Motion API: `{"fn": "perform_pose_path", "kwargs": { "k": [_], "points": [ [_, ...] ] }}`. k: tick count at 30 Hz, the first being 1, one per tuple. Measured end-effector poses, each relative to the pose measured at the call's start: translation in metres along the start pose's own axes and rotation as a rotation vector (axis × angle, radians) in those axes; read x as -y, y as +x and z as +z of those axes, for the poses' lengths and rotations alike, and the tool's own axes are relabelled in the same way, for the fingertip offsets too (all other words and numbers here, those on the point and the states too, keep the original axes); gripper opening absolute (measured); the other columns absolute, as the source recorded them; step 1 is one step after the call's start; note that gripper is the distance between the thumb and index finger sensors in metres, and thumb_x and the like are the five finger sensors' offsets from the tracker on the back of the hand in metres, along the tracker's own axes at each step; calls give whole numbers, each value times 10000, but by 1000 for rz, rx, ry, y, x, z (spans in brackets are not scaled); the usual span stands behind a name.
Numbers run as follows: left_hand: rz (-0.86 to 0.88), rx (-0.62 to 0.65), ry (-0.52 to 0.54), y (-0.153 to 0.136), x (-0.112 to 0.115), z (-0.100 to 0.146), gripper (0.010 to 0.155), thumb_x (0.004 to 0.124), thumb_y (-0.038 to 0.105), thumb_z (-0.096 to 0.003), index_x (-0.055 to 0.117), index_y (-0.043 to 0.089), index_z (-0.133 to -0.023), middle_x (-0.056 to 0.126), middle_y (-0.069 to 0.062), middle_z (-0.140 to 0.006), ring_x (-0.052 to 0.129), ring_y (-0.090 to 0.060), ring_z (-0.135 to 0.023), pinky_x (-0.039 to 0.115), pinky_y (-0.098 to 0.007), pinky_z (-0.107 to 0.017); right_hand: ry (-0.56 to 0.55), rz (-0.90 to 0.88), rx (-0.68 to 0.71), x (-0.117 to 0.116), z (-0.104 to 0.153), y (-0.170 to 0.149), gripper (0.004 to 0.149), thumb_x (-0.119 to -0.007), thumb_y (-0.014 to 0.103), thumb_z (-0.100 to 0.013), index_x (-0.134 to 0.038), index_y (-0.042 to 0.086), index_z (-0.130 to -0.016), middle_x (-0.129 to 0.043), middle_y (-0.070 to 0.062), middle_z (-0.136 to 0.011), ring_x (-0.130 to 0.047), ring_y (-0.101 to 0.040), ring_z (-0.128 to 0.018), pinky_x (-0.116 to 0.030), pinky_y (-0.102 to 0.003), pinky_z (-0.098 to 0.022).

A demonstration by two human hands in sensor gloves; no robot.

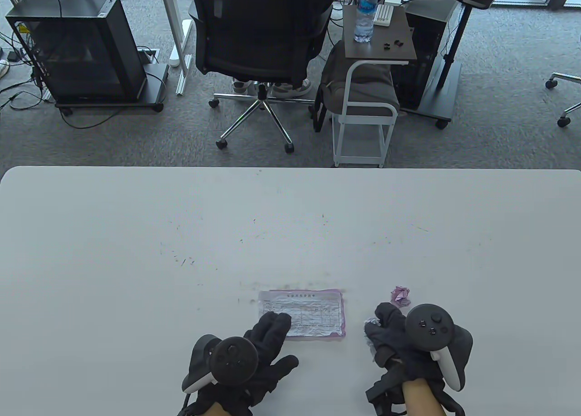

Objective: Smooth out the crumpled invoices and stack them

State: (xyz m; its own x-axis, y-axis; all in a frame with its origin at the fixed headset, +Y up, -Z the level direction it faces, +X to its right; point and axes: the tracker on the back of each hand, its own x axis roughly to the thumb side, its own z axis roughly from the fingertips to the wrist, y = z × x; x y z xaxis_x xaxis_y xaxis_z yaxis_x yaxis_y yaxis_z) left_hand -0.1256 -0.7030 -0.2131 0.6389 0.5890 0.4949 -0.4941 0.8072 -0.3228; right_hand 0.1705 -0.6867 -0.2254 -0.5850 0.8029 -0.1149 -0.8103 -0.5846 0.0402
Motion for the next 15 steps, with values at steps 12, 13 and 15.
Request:
{"fn": "perform_pose_path", "kwargs": {
  "k": [12,13,15],
  "points": [
    [377,104,-50,13,15,-3,775,806,328,-558,282,246,-1123,516,-268,-1063,946,-317,-726,843,-465,-505,289,-271,361,-56,24,13,616,-835,258,-508,-530,5,-980,-800,-243,-830,-942,-340,-567,-897,-361,-333],
    [394,121,-69,15,17,-4,764,812,300,-556,297,259,-1119,499,-259,-1069,945,-308,-717,841,-461,-509,292,-270,357,-58,25,13,597,-833,265,-508,-544,15,-967,-808,-237,-820,-947,-332,-562,-901,-356,-330],
    [346,121,-50,17,17,-4,729,822,273,-545,375,239,-1120,510,-246,-1055,957,-262,-681,854,-439,-506,257,-304,365,-58,27,14,487,-819,285,-515,-621,50,-893,-843,-231,-766,-968,-326,-523,-917,-352,-303]
  ]
}}
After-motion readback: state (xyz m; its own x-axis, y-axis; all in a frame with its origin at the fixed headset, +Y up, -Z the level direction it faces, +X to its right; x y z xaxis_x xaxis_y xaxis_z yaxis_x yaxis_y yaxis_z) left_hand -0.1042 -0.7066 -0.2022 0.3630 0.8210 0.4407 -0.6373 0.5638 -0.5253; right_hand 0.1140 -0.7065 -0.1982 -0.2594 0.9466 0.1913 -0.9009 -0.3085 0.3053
